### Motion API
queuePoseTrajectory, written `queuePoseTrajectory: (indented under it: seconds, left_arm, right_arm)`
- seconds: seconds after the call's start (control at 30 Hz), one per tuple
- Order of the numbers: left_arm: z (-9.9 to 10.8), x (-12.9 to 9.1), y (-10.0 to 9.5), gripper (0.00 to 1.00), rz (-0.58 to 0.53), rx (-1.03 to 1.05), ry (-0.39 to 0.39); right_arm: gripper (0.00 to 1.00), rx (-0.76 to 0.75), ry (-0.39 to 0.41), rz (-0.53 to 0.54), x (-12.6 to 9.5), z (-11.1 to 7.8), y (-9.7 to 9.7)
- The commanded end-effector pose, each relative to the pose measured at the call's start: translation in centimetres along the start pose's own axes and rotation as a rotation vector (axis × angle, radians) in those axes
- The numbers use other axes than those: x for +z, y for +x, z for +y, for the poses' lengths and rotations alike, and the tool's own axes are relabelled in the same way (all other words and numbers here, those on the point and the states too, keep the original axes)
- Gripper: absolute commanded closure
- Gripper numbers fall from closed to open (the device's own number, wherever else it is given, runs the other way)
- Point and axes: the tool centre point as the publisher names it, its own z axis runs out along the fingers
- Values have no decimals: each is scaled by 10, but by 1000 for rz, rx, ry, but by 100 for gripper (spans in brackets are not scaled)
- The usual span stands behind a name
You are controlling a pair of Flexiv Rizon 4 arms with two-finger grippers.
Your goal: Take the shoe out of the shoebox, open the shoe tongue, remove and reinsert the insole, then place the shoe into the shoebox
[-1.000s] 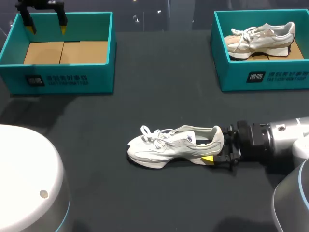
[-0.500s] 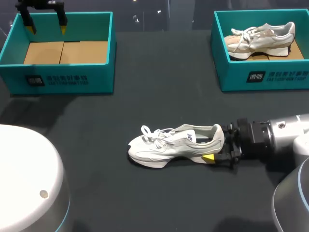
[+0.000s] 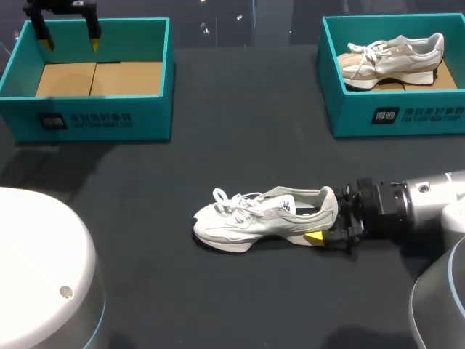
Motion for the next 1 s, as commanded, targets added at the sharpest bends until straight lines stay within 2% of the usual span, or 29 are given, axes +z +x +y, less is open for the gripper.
queuePoseTrajectory:
  seconds: [0.03, 0.07, 0.17, 0.47, 0.6, 0.73, 0.87, 1.0]
  left_arm:
    - [0, 0, 0, 0, -1, 0, -1]
    - [0, 0, 0, 0, -1, 0, -1]
    - [21, -4, 18, 0, -55, -66, 66]
    - [75, -15, 61, 0, -26, -80, 57]
    - [98, -20, 78, 0, -23, -79, 28]
    - [129, -24, 94, 0, -4, -20, 14]
    - [160, -27, 120, 0, 2, -4, 23]
    - [186, -26, 154, 0, -2, 7, 32]
  right_arm:
    - [100, 0, 3, -1, 0, 0, -1]
    - [100, 0, 3, -1, 0, 0, -1]
    - [100, 0, 3, -1, 0, 0, -1]
    - [100, 0, 3, -1, 0, 0, -1]
    - [100, 0, 3, -1, 0, 0, -1]
    - [100, 0, 3, -1, 0, 0, -1]
    - [100, 0, 3, -1, 0, 0, -1]
    - [100, 0, 3, -1, 0, 0, -1]
